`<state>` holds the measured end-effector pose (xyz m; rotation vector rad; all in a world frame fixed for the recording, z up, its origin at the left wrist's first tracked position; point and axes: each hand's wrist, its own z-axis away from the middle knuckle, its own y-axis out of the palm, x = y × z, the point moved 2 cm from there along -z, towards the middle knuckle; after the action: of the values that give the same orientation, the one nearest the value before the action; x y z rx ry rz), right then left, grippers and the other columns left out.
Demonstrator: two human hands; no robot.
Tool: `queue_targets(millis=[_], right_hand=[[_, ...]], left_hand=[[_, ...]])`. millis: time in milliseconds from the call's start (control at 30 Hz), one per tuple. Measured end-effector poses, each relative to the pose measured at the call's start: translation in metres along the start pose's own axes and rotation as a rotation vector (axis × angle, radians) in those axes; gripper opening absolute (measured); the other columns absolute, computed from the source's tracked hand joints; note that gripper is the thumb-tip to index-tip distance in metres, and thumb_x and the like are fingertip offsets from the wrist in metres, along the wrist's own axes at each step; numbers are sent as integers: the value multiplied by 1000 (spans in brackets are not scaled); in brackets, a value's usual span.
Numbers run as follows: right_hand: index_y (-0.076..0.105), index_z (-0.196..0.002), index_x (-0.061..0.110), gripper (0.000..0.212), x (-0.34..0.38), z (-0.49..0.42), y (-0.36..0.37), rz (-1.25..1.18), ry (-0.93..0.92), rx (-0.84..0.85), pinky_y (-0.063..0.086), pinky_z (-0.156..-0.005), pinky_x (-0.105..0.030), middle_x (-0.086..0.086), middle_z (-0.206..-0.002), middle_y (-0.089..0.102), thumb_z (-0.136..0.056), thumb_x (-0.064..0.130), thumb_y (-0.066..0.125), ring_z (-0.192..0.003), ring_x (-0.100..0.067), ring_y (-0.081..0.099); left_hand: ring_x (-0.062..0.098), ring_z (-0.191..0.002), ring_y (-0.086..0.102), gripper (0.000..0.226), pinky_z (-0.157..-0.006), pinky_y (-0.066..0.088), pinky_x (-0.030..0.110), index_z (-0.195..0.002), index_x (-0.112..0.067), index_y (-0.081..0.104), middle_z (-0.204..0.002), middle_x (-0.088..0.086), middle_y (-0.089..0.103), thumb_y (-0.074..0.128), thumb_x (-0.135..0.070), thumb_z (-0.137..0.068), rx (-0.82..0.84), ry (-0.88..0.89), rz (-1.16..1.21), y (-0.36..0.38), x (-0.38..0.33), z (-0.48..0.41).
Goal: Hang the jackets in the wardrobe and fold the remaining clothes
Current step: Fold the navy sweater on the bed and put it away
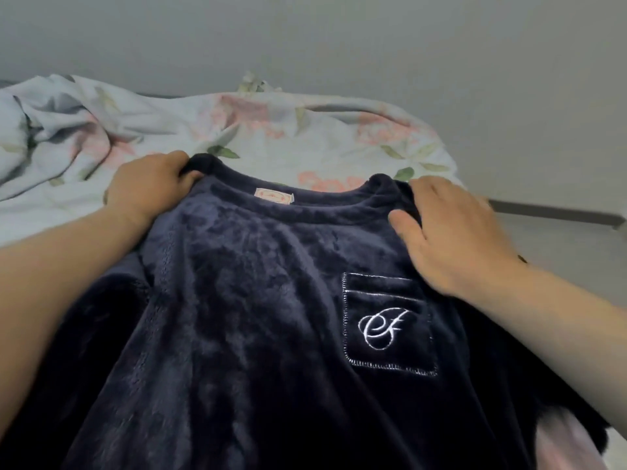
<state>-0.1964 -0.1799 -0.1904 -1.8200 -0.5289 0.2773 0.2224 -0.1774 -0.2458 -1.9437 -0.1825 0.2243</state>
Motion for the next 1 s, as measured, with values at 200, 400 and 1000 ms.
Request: queue_targets(millis=[200,400,1000], right_hand=[[-2,-158,26,88,33,77,32,-63,-61,403,-6,-123,-36,2,-166,-9,-85,75,2,-152,-13,-12],[8,-158,24,88,31,73,43,-115,-51,310,-1,-124,-37,2,-166,2,-85,74,5,-152,-14,-3],[72,-84,35,28,-93,79,-29,-1086,596,-300,53,-80,-19,12,-89,73,-86,15,53,-85,-6,68]], left_hand=[[34,-67,55,32,-59,42,39,-82,-21,43,-75,10,58,43,-51,-93,-34,-22,-9,-3,0,1],[37,-88,56,39,-78,46,48,-104,-12,46,-103,19,61,36,-49,-99,286,-139,-34,-18,-14,-1],[26,-150,15,93,-122,16,44,-152,-29,33,-162,8,24,20,-84,-78,239,158,207,-18,-284,136]])
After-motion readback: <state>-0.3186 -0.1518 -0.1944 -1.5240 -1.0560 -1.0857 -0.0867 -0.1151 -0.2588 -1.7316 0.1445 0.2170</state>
